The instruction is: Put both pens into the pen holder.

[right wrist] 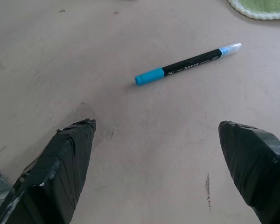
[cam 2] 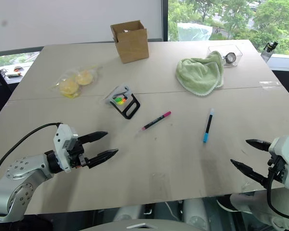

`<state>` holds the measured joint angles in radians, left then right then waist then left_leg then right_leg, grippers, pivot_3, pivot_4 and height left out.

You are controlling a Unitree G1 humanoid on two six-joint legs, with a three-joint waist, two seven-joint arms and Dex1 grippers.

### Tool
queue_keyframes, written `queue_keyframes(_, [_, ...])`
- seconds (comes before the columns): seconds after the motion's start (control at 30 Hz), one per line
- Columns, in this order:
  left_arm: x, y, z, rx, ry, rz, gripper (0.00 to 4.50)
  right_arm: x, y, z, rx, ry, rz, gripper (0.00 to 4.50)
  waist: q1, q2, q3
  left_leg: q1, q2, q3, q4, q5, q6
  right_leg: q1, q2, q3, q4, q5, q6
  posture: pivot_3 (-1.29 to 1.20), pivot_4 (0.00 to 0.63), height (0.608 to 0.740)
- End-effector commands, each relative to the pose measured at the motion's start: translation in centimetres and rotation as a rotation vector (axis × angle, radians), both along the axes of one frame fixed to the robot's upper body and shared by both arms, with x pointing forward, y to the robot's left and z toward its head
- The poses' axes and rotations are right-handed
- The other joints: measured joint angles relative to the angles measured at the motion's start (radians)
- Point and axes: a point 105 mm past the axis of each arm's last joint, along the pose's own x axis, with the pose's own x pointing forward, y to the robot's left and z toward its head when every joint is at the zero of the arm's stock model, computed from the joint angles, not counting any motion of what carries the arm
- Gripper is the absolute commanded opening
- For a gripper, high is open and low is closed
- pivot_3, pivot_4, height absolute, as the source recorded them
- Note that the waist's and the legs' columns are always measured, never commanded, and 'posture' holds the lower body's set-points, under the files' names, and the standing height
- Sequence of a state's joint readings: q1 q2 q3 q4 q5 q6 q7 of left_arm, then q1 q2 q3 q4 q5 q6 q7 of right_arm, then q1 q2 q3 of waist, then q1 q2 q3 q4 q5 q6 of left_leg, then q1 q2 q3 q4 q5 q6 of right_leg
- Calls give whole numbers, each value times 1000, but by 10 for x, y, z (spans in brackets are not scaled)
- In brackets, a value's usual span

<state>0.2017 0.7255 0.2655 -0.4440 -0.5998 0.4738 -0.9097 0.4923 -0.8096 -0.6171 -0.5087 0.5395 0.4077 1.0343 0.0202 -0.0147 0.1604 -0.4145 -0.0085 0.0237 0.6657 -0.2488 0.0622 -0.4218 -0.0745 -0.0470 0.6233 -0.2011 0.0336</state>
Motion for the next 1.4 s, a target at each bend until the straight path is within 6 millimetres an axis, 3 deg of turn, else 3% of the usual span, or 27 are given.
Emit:
queue_keyframes(0.03, [7,-5,20,-27,-77,-15,4454,9,9,8,34,-31,-58,4493,0,0,0,0,0,0,0,0,0,0,0,0,0,0,0,0,150,740])
queue_keyframes(0.1, [18,-14,43,-94,-150,-26,4454,24,23,10,96,-35,-146,4493,1,-2,1,0,0,0,0,0,0,0,0,0,0,0,0,0,150,740])
queue_keyframes(0.2, [13,-29,59,-120,-193,-131,4454,41,32,4,54,60,-271,4493,-3,-1,0,0,1,-1,1,0,-1,0,0,-2,1,1,-1,0,150,740])
queue_keyframes(0.5, [-5,-60,67,-38,-256,-403,4454,120,43,6,77,233,-689,4493,2,-1,1,-2,1,3,1,2,3,-3,0,-2,1,4,-7,0,150,740])
queue_keyframes(0.6, [-5,-64,69,-26,-276,-425,4454,133,49,3,99,278,-703,4493,13,-1,1,-4,0,3,1,4,1,-3,0,-4,1,4,-7,0,150,740])
queue_keyframes(0.8, [-5,-67,68,-12,-290,-435,4454,145,46,-9,-19,361,-724,4493,-4,0,1,-5,-3,7,1,1,6,-3,3,-1,0,4,-6,0,150,740])
queue_keyframes(0.93, [-5,-70,69,-21,-298,-419,4500,136,54,-26,-80,429,-652,3288,-9,0,1,-3,-3,8,1,1,7,-3,5,1,0,5,-2,0,150,740])
queue_keyframes(1.03, [-2,-72,70,-55,-288,-375,4500,128,63,-37,-88,470,-598,1911,-7,-1,1,0,0,8,1,1,7,-1,6,1,1,5,-2,0,150,740])
queue_keyframes(1.17, [12,-78,76,-160,-203,-259,4500,124,66,-33,-88,450,-566,28,-5,-3,0,0,0,6,2,1,7,1,6,-1,1,5,0,0,150,740])
queue_keyframes(1.33, [27,-92,71,-307,120,-198,4500,119,80,-7,56,368,-468,6,-6,-4,0,0,-1,2,4,1,7,4,6,-3,1,4,5,0,150,740])
queue_keyframes(1.4, [36,-109,72,-406,223,-222,4500,108,102,26,145,253,-304,6,-10,-2,1,0,-1,1,4,1,7,4,7,-3,1,4,6,0,150,740])
